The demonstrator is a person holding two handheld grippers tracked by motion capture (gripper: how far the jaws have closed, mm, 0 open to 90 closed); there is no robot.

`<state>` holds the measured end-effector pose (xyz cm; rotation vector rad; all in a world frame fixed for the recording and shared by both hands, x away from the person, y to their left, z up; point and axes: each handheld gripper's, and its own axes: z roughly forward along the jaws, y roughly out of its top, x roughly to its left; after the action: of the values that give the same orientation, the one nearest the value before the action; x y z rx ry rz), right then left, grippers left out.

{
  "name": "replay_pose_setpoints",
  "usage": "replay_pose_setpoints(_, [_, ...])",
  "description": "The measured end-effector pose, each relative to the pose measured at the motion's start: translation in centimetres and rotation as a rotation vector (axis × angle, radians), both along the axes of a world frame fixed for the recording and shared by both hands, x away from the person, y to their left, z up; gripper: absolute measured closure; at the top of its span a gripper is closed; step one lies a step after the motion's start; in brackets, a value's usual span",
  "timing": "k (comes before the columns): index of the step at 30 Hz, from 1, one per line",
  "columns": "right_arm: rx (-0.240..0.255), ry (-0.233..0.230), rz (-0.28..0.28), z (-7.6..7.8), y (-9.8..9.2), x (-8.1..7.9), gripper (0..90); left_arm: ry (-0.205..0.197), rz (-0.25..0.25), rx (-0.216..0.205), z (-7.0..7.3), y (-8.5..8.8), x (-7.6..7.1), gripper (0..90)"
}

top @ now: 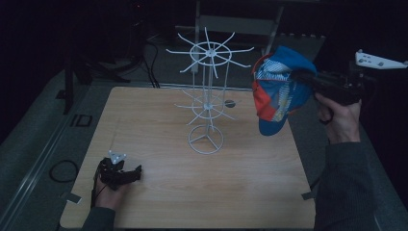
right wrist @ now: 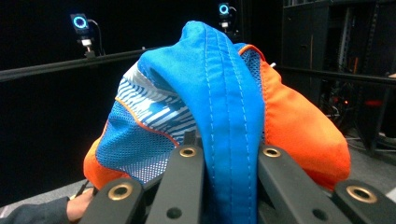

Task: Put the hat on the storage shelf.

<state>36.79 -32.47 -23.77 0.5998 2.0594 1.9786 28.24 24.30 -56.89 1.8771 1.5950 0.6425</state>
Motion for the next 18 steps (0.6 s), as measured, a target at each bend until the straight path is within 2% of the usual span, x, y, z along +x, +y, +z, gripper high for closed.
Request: replay_pose_setpoints(18, [0.02,-0.023,0.032,1.0,1.4,0.3,85.9,0.002,-0.003,0.002,0.0,0.0,0.0,9.8])
